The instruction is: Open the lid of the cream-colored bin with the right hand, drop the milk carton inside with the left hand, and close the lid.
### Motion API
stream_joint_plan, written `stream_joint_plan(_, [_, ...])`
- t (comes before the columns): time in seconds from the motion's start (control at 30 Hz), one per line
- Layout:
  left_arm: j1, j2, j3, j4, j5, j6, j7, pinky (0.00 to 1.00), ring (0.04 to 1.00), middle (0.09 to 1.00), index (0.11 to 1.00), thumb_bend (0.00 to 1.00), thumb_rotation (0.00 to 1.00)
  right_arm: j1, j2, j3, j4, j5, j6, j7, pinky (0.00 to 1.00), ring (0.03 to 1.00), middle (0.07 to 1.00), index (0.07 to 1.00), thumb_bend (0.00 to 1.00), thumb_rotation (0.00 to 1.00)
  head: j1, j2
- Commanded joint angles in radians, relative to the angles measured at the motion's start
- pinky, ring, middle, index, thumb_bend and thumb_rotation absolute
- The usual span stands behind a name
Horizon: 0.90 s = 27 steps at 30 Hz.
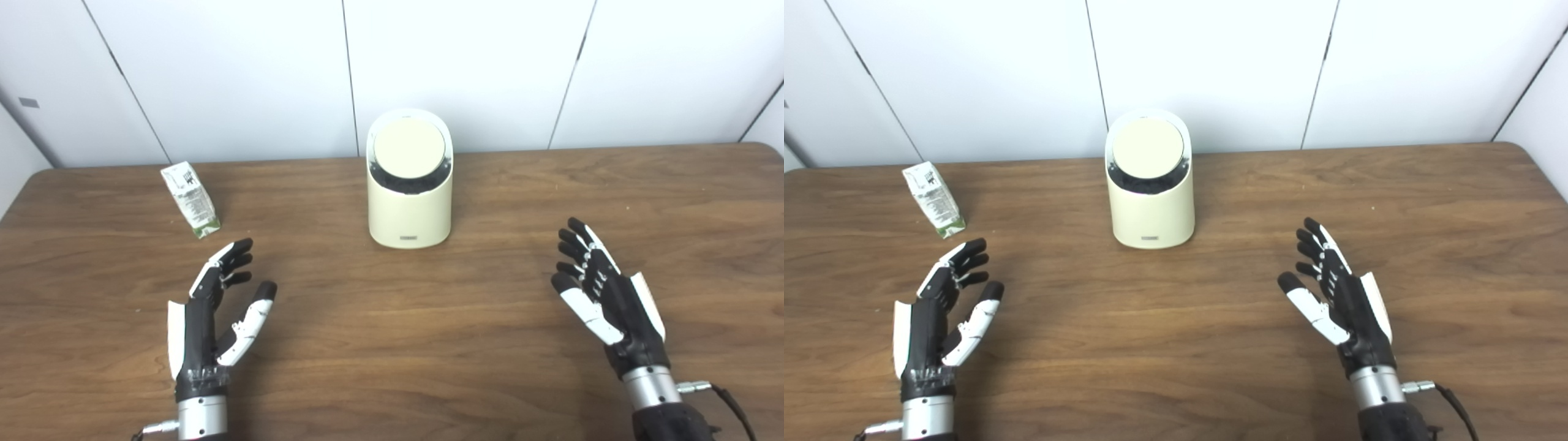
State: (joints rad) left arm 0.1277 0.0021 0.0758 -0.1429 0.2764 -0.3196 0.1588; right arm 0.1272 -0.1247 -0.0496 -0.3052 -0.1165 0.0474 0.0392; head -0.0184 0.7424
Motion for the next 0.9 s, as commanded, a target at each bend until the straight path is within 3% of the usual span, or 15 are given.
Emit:
stream_joint_plan(0.0, [0.012, 0.006, 0.003, 0.005, 0.013, -0.001, 0.012, 0.71, 0.777, 0.808, 0.806, 0.69, 0.58, -0.017, -0.008, -0.006, -0.031, 0.008, -0.043, -0.006, 0.82, 0.894, 0.902, 0.933, 0.64, 0.68, -0.001, 0.001])
stream_joint_plan(0.53, [0.016, 0.005, 0.002, -0.005, -0.005, 0.017, 0.006, 0.73, 0.787, 0.809, 0.821, 0.68, 0.56, -0.018, -0.002, -0.003, -0.036, 0.003, -0.044, -0.010, 0.82, 0.895, 0.903, 0.934, 0.63, 0.68, 0.004, -0.003])
stream_joint_plan(0.73, [0.034, 0.002, -0.011, -0.020, -0.043, 0.034, -0.020, 0.74, 0.796, 0.820, 0.843, 0.68, 0.56, -0.056, -0.002, 0.002, -0.037, -0.013, -0.032, -0.012, 0.77, 0.874, 0.895, 0.929, 0.67, 0.66, 0.010, -0.038])
stream_joint_plan(0.87, [0.055, 0.003, -0.028, -0.030, -0.039, 0.045, -0.036, 0.74, 0.799, 0.827, 0.859, 0.66, 0.57, -0.110, -0.003, 0.012, -0.024, -0.050, -0.014, -0.015, 0.76, 0.864, 0.884, 0.922, 0.71, 0.69, 0.009, -0.091])
